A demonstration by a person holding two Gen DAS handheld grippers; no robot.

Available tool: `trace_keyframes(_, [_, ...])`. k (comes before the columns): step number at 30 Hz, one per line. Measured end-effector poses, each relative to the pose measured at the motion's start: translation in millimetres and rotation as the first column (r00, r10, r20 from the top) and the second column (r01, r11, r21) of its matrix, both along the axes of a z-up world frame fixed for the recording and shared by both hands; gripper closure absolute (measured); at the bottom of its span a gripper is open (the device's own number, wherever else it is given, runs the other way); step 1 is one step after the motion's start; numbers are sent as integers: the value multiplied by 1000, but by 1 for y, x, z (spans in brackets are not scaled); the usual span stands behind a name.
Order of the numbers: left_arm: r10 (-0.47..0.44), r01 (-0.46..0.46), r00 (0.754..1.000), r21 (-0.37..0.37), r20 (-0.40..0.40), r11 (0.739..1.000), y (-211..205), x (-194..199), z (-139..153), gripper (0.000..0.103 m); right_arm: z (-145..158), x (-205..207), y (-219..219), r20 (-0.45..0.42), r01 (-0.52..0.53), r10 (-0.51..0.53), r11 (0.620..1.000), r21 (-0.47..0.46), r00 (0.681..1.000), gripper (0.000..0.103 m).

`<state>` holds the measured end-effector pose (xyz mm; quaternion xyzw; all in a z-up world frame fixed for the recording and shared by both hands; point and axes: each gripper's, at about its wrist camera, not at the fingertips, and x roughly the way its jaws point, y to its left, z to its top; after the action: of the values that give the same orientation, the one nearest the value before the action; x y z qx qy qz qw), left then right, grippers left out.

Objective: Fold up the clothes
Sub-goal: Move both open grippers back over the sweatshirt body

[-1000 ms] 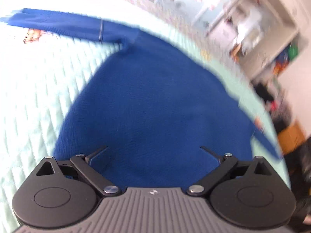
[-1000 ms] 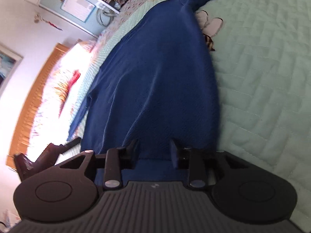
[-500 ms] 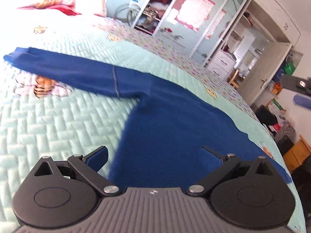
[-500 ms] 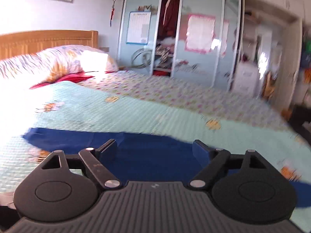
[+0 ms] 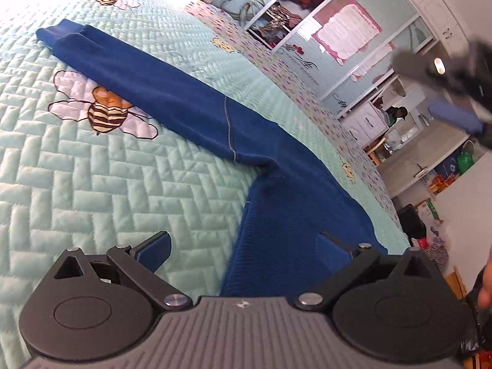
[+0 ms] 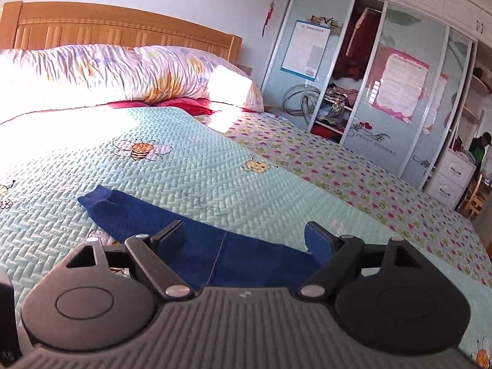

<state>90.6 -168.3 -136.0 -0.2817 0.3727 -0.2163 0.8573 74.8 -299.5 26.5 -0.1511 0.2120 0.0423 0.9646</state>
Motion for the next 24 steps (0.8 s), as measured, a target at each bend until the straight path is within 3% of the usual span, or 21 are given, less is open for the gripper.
trace_keyframes(4, [-19,19,1000,-72,1,997,9,6,1,0,11,36,29,-63,-78,75,996,-52,995,18])
trace_keyframes(7, [-34,33,999,-108,-5,994,16,14,1,0,12,63,27,-158,-114,121,992,54,980,18])
trace_keyframes(10, [-49,47,998,-68,-30,997,14,24,-3,0,3,72,3,-189,-19,48,989,149,981,18])
trace_keyframes(12, [-55,52,998,-71,-43,996,14,27,-6,0,-15,65,-26,-223,89,-33,966,244,974,18])
trace_keyframes(15, [-69,66,997,-67,-37,996,11,27,-6,0,-48,44,-77,-305,265,-143,873,410,942,18])
trace_keyframes(18, [-94,92,995,-45,-29,995,5,26,-5,0,-92,-4,-122,-387,356,-105,658,664,916,22])
trace_keyframes(20, [-103,102,994,-31,-27,994,2,24,-6,0,-116,-40,-132,-431,409,-104,573,711,896,23])
trace_keyframes(22, [-109,109,994,-15,-21,994,-2,22,-6,0,-133,-67,-137,-468,454,-118,528,718,876,23])
trace_keyframes(24, [-116,116,993,-4,-12,993,-5,20,-4,0,-151,-87,-143,-495,492,-124,458,740,860,22])
